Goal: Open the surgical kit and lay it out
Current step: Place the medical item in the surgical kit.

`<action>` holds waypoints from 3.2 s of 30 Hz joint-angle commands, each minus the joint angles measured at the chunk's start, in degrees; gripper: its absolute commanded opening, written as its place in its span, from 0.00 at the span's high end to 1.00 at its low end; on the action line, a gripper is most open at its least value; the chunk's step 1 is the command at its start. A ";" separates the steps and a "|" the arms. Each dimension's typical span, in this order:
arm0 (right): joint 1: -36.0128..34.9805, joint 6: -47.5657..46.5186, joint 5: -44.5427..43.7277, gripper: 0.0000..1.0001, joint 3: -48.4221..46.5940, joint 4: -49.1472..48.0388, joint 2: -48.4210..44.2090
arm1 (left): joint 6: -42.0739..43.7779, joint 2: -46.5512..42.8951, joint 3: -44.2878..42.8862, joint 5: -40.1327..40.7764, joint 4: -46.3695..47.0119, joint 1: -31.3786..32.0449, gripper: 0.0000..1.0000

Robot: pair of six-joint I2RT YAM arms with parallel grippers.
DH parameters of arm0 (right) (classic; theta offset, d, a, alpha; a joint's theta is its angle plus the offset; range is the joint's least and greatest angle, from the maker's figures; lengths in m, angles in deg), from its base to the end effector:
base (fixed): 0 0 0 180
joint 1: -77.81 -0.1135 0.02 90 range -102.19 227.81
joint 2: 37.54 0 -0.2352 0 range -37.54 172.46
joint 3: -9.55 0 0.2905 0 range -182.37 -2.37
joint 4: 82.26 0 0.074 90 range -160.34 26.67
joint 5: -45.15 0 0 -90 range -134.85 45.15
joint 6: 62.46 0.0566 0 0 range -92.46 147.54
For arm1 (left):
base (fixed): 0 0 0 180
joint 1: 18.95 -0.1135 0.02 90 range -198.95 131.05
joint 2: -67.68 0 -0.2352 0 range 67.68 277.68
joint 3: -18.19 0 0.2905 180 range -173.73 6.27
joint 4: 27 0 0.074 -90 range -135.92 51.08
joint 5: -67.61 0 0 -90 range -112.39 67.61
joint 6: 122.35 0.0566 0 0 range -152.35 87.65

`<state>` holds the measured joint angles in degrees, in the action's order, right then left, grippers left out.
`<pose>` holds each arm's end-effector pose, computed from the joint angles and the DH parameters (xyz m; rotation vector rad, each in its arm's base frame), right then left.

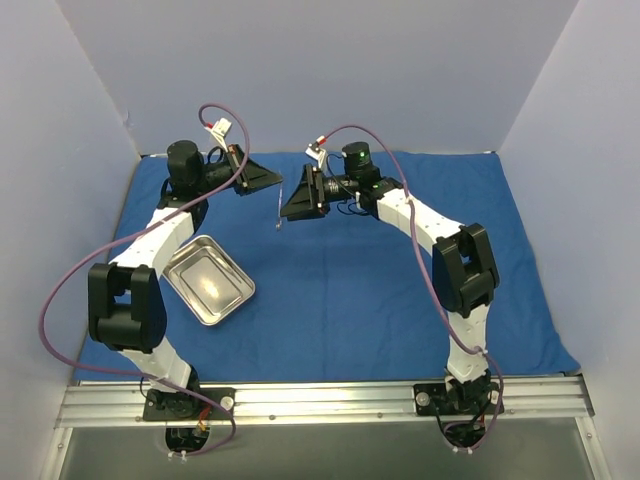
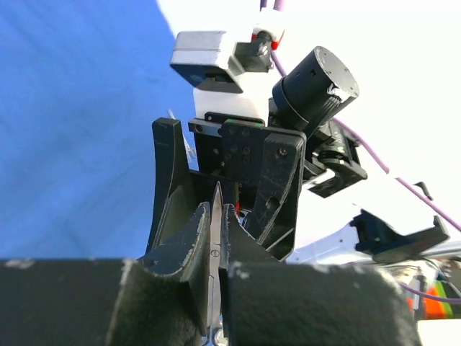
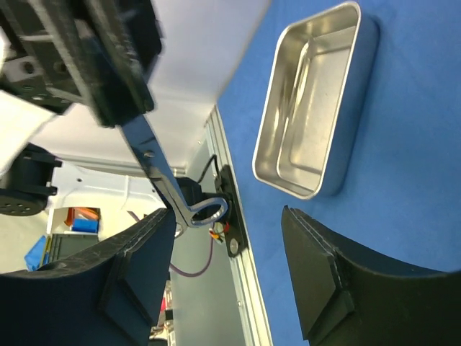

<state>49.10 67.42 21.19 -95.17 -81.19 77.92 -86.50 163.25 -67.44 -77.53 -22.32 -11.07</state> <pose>0.4150 0.2862 0.2519 -0.7796 1.9054 1.8109 0.4244 -0.1056 0.2877 0.0770 1.8904 -1.5672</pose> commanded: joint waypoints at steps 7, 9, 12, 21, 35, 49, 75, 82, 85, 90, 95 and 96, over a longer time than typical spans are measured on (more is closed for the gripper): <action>2.86 7.49 0.49 0.41 3.05 -15.67 -7.61 | -8.60 1.02 1.99 -4.54 13.28 0.56 0.98; 3.04 9.42 0.84 0.41 3.32 -17.27 -7.79 | -9.04 1.20 2.17 -4.54 13.54 0.73 0.98; 2.78 12.15 1.46 0.44 3.32 -20.25 -7.00 | -9.92 1.64 2.26 -4.54 14.78 1.00 0.98; 1.82 15.40 2.25 0.49 4.02 -25.61 -6.30 | -13.61 3.31 1.38 -4.89 18.82 1.17 0.98; 1.29 22.24 3.83 0.63 5.69 -33.87 -4.54 | -20.29 5.15 1.56 -5.33 27.17 1.52 0.98; 4.01 -4.85 -3.36 1.00 -2.03 4.75 -5.07 | -6.44 2.17 0.68 -2.00 7.95 -2.85 0.06; 18.77 -30.12 -76.41 1.00 -6.97 58.93 4.16 | 32.88 -4.16 -7.67 39.05 -64.23 -7.53 0.05; 21.06 -32.23 -76.85 1.00 -4.33 54.71 5.91 | 33.14 -4.43 -8.46 38.61 -65.90 -7.62 0.03; 21.24 -32.41 -76.50 1.00 -3.28 53.40 6.27 | 33.14 -4.08 -9.17 38.70 -66.70 -7.62 0.03; 21.24 -31.97 -75.45 1.00 -1.95 51.81 6.88 | 33.06 -3.37 -10.40 38.96 -67.57 -7.53 0.03; 21.15 -32.23 -75.18 1.00 -1.08 51.37 7.76 | 32.97 -2.93 -10.75 38.79 -67.93 -7.53 0.03; 21.15 -32.32 -75.36 1.00 -0.73 51.20 7.68 | 32.97 -2.85 -10.84 38.79 -67.93 -7.53 0.03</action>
<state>70.61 35.72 -53.41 -96.83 -30.85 85.70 -54.17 160.91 -75.53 -39.08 -89.11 -18.72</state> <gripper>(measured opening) 0.132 0.972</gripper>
